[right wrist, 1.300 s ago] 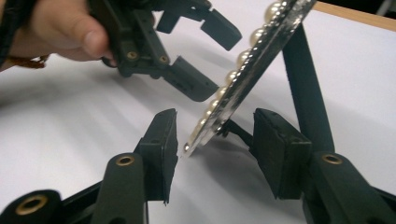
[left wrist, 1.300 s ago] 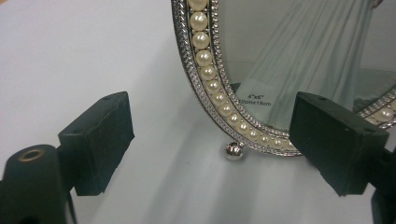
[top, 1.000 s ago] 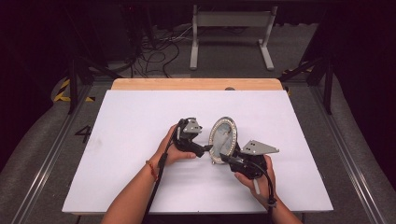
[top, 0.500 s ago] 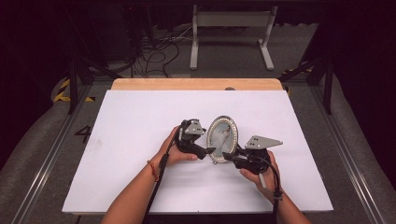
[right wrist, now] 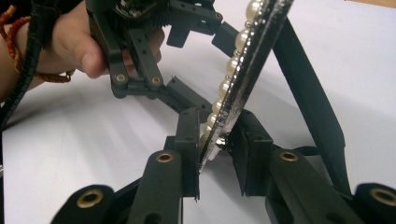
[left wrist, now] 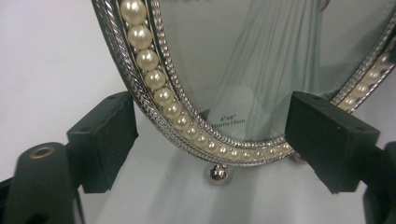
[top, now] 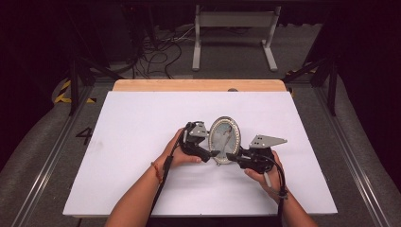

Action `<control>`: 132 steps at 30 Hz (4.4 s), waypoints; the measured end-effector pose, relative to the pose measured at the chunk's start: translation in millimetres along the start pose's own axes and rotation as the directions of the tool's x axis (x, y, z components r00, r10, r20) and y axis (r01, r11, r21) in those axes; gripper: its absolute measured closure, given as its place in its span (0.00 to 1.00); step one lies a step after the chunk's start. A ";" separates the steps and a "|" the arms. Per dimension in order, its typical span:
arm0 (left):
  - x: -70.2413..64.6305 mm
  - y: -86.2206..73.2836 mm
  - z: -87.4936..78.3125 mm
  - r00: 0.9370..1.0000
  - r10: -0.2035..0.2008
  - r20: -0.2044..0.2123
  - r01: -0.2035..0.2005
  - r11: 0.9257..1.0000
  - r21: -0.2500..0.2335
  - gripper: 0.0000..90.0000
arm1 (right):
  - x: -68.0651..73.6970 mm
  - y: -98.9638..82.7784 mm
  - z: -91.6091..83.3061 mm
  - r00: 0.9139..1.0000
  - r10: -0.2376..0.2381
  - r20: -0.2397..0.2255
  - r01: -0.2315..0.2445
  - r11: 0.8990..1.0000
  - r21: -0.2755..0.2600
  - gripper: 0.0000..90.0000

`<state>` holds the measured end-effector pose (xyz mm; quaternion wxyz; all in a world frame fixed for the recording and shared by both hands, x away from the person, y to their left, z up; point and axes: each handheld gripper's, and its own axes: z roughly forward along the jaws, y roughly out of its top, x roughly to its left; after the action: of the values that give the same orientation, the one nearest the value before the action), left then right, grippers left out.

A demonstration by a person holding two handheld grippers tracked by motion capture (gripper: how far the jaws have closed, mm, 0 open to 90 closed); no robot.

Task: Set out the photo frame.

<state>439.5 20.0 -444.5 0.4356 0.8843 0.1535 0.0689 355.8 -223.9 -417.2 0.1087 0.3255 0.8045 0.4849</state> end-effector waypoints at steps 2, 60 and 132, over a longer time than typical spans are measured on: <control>1.4 -1.5 1.5 1.000 0.001 0.019 -0.001 1.000 0.016 0.17 | -0.4 -0.3 0.2 1.000 0.000 -0.004 0.000 1.000 -0.003 0.84; -14.2 -12.3 -45.9 0.999 -0.004 -0.049 0.004 1.000 -0.008 0.55 | 2.2 1.8 -9.6 0.984 0.035 0.172 -0.021 0.996 -0.084 0.85; -69.9 -123.8 -163.9 0.945 -0.056 -0.323 0.049 0.998 -0.028 0.16 | 4.7 -59.5 -68.2 0.939 -0.192 0.284 0.163 0.979 0.123 0.28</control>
<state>305.5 190.7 -441.5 0.4150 0.8521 0.2457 0.2031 293.9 -288.2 -432.7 0.2547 0.3251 0.8280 0.3793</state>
